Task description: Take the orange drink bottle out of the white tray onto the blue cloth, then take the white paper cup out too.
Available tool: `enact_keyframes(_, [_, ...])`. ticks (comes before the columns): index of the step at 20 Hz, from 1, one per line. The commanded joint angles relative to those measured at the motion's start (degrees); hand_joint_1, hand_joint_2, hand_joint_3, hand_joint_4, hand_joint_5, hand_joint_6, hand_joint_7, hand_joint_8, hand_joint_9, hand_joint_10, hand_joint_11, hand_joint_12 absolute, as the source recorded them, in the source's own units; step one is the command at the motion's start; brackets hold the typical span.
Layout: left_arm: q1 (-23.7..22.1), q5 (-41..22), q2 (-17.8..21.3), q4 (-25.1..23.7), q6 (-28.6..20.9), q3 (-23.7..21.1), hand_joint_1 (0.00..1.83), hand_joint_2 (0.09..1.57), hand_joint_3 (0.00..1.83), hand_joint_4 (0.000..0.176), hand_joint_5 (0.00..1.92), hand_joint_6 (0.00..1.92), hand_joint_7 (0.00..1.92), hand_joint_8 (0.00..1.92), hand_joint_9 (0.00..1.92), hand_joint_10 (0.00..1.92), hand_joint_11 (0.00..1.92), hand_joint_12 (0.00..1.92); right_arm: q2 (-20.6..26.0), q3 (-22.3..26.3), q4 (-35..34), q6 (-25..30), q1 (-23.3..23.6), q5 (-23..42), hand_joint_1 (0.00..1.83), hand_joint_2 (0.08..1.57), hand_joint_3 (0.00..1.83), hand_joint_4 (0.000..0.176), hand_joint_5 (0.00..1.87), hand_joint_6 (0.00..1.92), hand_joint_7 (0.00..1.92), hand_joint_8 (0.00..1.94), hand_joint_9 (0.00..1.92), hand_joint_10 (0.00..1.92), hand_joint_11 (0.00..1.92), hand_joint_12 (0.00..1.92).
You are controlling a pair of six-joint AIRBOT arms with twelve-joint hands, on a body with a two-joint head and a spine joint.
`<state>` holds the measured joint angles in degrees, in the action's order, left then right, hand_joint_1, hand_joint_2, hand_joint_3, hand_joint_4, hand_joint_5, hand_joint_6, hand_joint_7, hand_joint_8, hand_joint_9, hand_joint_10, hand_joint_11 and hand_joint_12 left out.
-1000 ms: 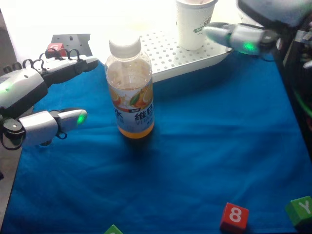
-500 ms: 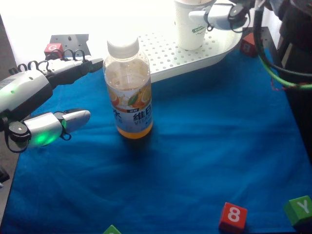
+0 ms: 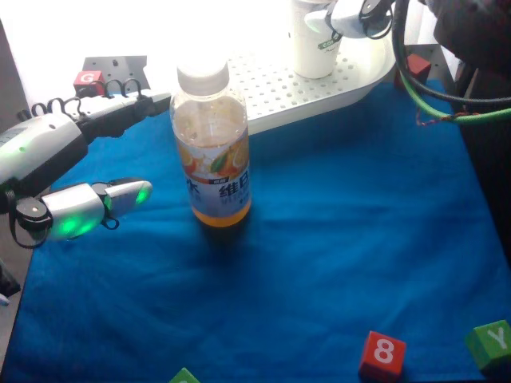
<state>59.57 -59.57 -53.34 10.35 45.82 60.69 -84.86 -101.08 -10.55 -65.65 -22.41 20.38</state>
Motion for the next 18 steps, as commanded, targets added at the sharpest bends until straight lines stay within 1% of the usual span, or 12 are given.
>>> enact_keyframes(1, [-0.5, -7.6, -0.2, 0.1, -0.4, 0.3, 0.74, 1.32, 0.00, 0.072, 0.19, 0.00, 0.17, 0.00, 0.06, 0.30, 0.00, 1.02, -0.4, -0.7, -0.3, -0.1, 0.8, 5.5, 0.72, 1.14, 0.05, 0.014, 0.00, 0.00, 0.00, 0.00, 0.00, 0.00, 0.01, 0.29])
enact_keyframes(2, [-0.5, -7.6, -0.2, 0.1, -0.4, 0.3, 0.74, 1.31, 0.00, 0.062, 0.20, 0.00, 0.17, 0.00, 0.08, 0.28, 0.00, 1.05, -0.8, -1.3, -0.5, -0.1, 0.8, 5.0, 0.76, 1.13, 0.02, 0.000, 0.00, 0.00, 0.00, 0.00, 0.00, 0.00, 0.00, 0.61])
enact_keyframes(3, [-0.4, -7.6, -0.2, 0.1, -0.5, 0.3, 0.72, 1.32, 0.00, 0.057, 0.20, 0.00, 0.17, 0.00, 0.10, 0.26, 0.00, 1.03, -1.1, -1.6, -0.6, -0.1, 0.8, 4.8, 0.77, 1.12, 0.00, 0.013, 0.00, 0.00, 0.00, 0.00, 0.00, 0.00, 0.00, 0.63])
enact_keyframes(4, [-0.4, -7.6, -0.2, 0.1, -0.5, 0.3, 0.70, 1.31, 0.00, 0.055, 0.20, 0.00, 0.17, 0.00, 0.10, 0.25, 0.00, 1.04, -1.3, -1.8, -0.7, -0.1, 0.8, 4.7, 0.77, 1.12, 0.00, 0.002, 0.00, 0.00, 0.00, 0.00, 0.00, 0.00, 0.00, 0.53])
enact_keyframes(6, [-0.4, -7.9, -0.3, 0.1, -0.6, 0.4, 0.67, 1.31, 0.00, 0.061, 0.21, 0.00, 0.18, 0.00, 0.11, 0.24, 0.00, 1.07, -1.4, -1.9, -0.7, -0.1, 0.8, 4.6, 0.77, 1.13, 0.00, 0.007, 0.00, 0.00, 0.00, 0.00, 0.00, 0.00, 0.00, 0.06])
enact_keyframes(7, [-0.4, -7.9, -0.3, 0.1, -0.7, 0.4, 0.67, 1.31, 0.00, 0.064, 0.22, 0.00, 0.18, 0.00, 0.12, 0.24, 0.00, 1.09, -1.5, -1.9, -0.7, -0.1, 0.8, 4.6, 0.80, 1.13, 0.00, 0.012, 0.00, 0.00, 0.00, 0.00, 0.00, 0.00, 0.00, 0.01])
enact_keyframes(8, [-0.4, -8.0, -0.4, 0.1, -0.7, 0.4, 0.64, 1.30, 0.00, 0.068, 0.23, 0.00, 0.19, 0.00, 0.08, 0.40, 0.00, 1.31, -1.5, -1.8, -0.7, -0.1, 0.7, 4.6, 0.79, 1.13, 0.00, 0.004, 0.00, 0.00, 0.00, 0.00, 0.00, 0.00, 0.00, 0.00])
enact_keyframes(10, [-0.4, -8.0, -0.4, 0.1, -0.7, 0.4, 0.63, 1.31, 0.00, 0.073, 0.22, 0.00, 0.19, 0.00, 0.05, 0.48, 0.00, 1.36, -1.6, -1.9, -0.7, -0.1, 0.7, 4.5, 0.75, 1.13, 0.00, 0.000, 0.00, 0.00, 0.00, 0.00, 0.00, 0.00, 0.04, 0.02])
enact_keyframes(13, [-0.4, -8.2, -0.4, 0.3, -0.8, 0.4, 0.64, 1.31, 0.00, 0.076, 0.23, 0.00, 0.19, 0.00, 0.04, 0.47, 0.00, 1.22, -1.7, -2.3, -0.7, -0.1, 0.3, 3.7, 0.73, 1.14, 0.00, 0.000, 0.00, 0.00, 0.00, 0.00, 0.17, 0.04, 0.00, 0.93])
enact_keyframes(15, [-0.3, -8.3, -0.4, 0.4, -0.8, 0.4, 0.65, 1.30, 0.00, 0.093, 0.24, 0.01, 0.20, 0.01, 0.05, 0.48, 0.00, 1.21, -1.7, -2.7, -1.4, -0.1, -0.1, 3.4, 0.80, 1.18, 0.00, 0.000, 0.14, 0.03, 0.17, 0.02, 0.27, 0.07, 0.00, 1.16])
enact_keyframes(17, [-0.2, -8.6, -0.4, 0.5, -0.9, 0.3, 0.66, 1.30, 0.00, 0.093, 0.25, 0.00, 0.20, 0.00, 0.04, 0.54, 0.00, 1.26, -1.5, -2.8, -1.7, 0.0, -0.3, 3.4, 0.92, 1.21, 0.00, 0.000, 0.37, 0.08, 0.49, 0.06, 0.44, 0.21, 0.00, 1.56])
enact_keyframes(18, [-0.1, -8.7, -0.4, 0.7, -0.9, 0.3, 0.64, 1.30, 0.00, 0.089, 0.25, 0.00, 0.20, 0.00, 0.03, 0.55, 0.00, 1.26, -1.4, -2.8, -1.8, 0.0, -0.4, 3.4, 1.01, 1.21, 0.00, 0.000, 0.34, 0.49, 0.60, 0.25, 0.48, 0.83, 0.25, 1.73])
